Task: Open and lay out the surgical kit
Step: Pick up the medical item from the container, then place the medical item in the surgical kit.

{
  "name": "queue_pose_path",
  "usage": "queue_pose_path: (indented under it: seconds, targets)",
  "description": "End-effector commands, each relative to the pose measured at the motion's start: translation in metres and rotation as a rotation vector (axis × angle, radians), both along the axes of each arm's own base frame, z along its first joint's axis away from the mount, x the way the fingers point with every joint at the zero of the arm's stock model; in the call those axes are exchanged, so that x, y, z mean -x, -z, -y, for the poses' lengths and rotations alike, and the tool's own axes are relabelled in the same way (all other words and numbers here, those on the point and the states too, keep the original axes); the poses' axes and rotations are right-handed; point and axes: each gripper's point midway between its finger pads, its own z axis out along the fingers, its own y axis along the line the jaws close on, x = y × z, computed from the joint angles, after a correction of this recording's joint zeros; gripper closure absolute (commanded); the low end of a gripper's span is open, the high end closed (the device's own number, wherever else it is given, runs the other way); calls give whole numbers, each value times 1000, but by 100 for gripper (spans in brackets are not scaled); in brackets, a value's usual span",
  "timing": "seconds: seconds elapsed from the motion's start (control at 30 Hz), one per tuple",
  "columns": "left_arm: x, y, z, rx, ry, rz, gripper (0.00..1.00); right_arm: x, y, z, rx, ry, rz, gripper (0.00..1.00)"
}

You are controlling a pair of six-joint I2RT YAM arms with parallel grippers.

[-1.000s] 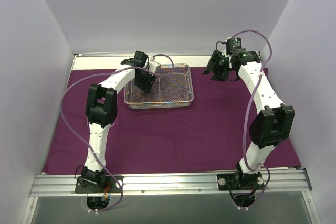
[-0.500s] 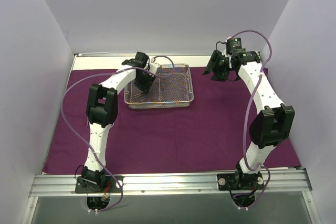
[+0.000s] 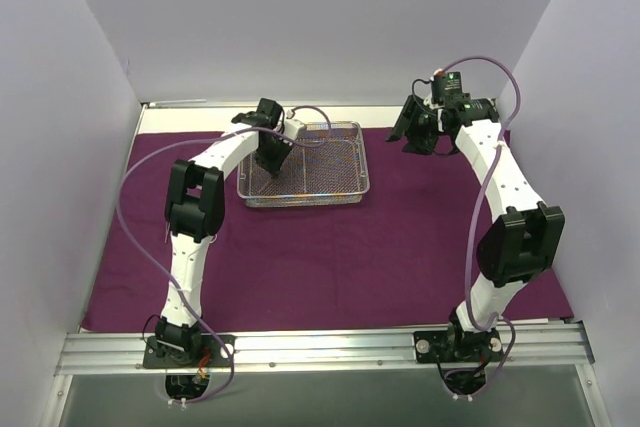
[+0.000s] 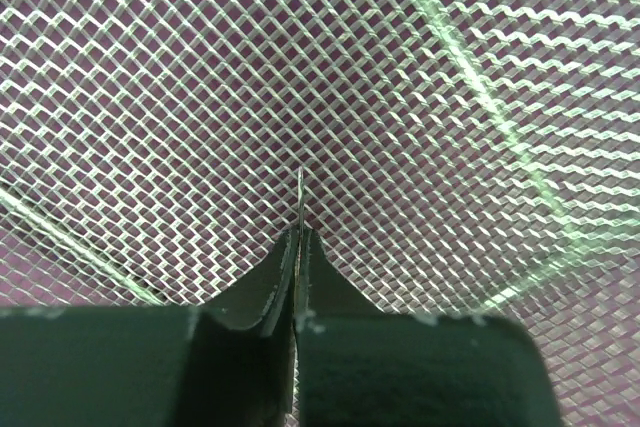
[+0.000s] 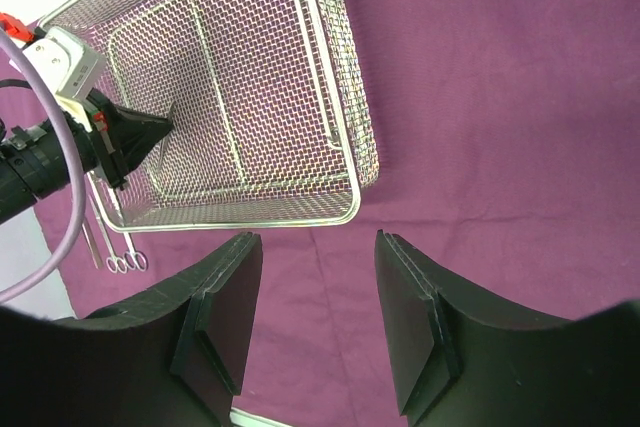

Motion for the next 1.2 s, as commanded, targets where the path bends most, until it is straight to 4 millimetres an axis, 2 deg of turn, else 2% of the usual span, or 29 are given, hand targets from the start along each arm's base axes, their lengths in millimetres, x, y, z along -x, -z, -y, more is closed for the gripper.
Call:
queue_pose_path:
  seconds: [0.0, 0.07, 0.13, 0.2, 0.23, 0.3, 0.33, 0.37, 0.4, 0.43, 0.47, 0.5, 0.53, 0.57, 0.6, 0.63, 0.67, 0.7, 0.73, 0.77, 0.8, 0.83, 0.87, 0.9, 0.93, 1.17]
  targets:
    - [-4, -25, 13, 61, -9, 4, 98, 7, -17, -2, 18, -4, 52, 51]
    - [-8, -45, 17, 98, -36, 21, 98, 4, -16, -3, 30, -6, 61, 51]
    - [-17, -81, 22, 154, -49, 83, 98, 1, -15, -4, 36, -9, 74, 51]
    - [-22, -107, 27, 218, -84, 130, 98, -2, -17, -7, 35, -18, 88, 51]
    - [-21, -130, 31, 269, -82, 157, 98, -3, -20, -11, 32, -32, 104, 51]
    - [-25, -154, 33, 360, -131, 181, 98, -3, -24, -24, 14, -76, 125, 51]
    - [-18, -174, 39, 440, -115, 180, 98, -6, -29, -31, -1, -101, 156, 51]
    - [-20, -190, 46, 539, -164, 172, 98, -2, -34, -46, -54, -160, 170, 51]
    - [-22, -202, 44, 612, -187, 171, 98, 1, -33, -55, -88, -196, 176, 51]
    - [-22, -222, 49, 706, -176, 213, 98, -2, -45, -65, -124, -229, 236, 51]
    - [-11, -237, 61, 841, -193, 139, 98, 7, -51, -81, -172, -297, 256, 49]
    - [-9, -251, 62, 922, -198, 139, 98, 11, -49, -90, -194, -334, 269, 48]
    - [-9, -295, 66, 1038, -138, 249, 98, 12, -60, -98, -215, -367, 319, 47]
    - [5, -280, 70, 1130, -206, 109, 98, 14, -63, -103, -229, -398, 338, 46]
    - [10, -292, 72, 1204, -194, 110, 98, 22, -68, -114, -261, -447, 350, 45]
    - [15, -323, 71, 1297, -125, 195, 98, 23, -73, -118, -273, -464, 380, 44]
    - [23, -308, 72, 1355, -196, 85, 98, 26, -75, -122, -283, -484, 389, 41]
    - [29, -312, 72, 1393, -185, 69, 98, 32, -81, -128, -301, -518, 408, 40]
    - [37, -331, 71, 1448, -130, 122, 98, 33, -83, -132, -313, -537, 427, 38]
    - [43, -334, 69, 1495, -157, 82, 98, 36, -86, -137, -330, -558, 438, 37]
    - [46, -322, 66, 1516, -196, 64, 98, 44, -91, -146, -359, -596, 445, 36]
    - [53, -336, 61, 1559, -163, 114, 98, 46, -94, -151, -367, -613, 466, 36]
    - [55, -337, 59, 1589, -186, 92, 98, 49, -94, -156, -371, -627, 472, 35]
    - [56, -330, 56, 1603, -212, 85, 98, 51, -93, -159, -379, -636, 471, 34]
    - [61, -338, 54, 1625, -186, 114, 98, 52, -97, -167, -385, -651, 500, 34]
    - [69, -341, 47, 1692, -206, 122, 98, 52, -91, -189, -423, -646, 505, 41]
